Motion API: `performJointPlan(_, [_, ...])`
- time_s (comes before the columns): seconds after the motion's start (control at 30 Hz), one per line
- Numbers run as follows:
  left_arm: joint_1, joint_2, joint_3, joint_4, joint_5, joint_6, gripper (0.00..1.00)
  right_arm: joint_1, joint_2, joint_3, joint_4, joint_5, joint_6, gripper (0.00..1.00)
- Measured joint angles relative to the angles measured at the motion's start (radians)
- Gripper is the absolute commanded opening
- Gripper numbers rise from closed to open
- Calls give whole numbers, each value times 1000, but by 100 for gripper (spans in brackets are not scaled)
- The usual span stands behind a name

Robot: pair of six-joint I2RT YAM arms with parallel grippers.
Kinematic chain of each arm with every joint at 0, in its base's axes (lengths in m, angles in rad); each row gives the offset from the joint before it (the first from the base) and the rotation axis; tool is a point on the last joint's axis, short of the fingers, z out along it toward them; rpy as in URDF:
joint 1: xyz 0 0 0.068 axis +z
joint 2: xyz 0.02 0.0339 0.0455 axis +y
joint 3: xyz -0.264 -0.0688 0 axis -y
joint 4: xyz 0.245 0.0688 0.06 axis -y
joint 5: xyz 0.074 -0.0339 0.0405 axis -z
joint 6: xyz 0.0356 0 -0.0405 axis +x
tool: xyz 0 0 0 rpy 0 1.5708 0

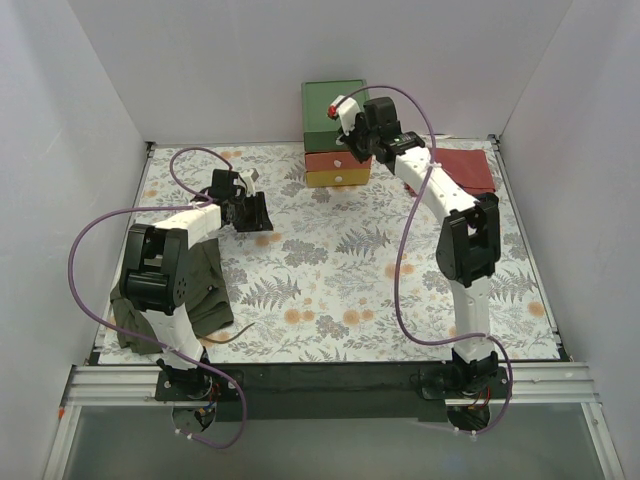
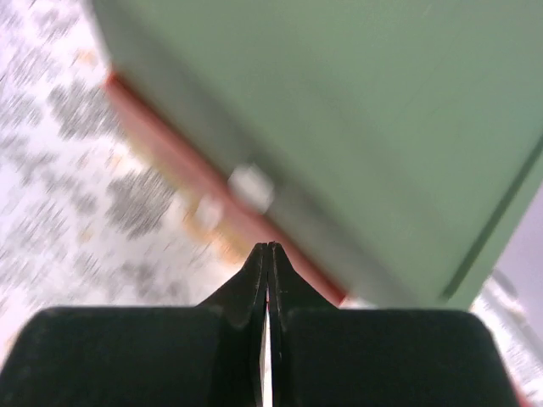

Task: Sort the stationery into containers
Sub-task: Reset both arms

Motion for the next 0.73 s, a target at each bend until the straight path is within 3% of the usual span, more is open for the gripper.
performJointPlan(0.03, [1,0,5,-12,0,7,42,-2,-28,-46,-5,-7,9,28])
performJointPlan(0.1, [5,0,12,-35,6,24,44,-7,-110,-162,-38,-26,37,56])
performJointPlan(0.13, [7,-2,14,-45,12,34,70,-11,-176,-254,-59,-39,47,80])
performJointPlan(0.2, [9,-16,8,-64,22,57,72,-19,-287,-388,-93,-45,97,98])
performJointPlan(0.4, [13,-153,-23,-43,17,67,74,-116,-580,-697,-112,7,295,98])
performJointPlan(0.57, [13,-169,34,-19,-54,53,76,-174,-572,-732,-95,195,400,98])
performJointPlan(0.73, [13,-124,77,-31,-136,61,77,-174,-551,-732,-64,277,439,98])
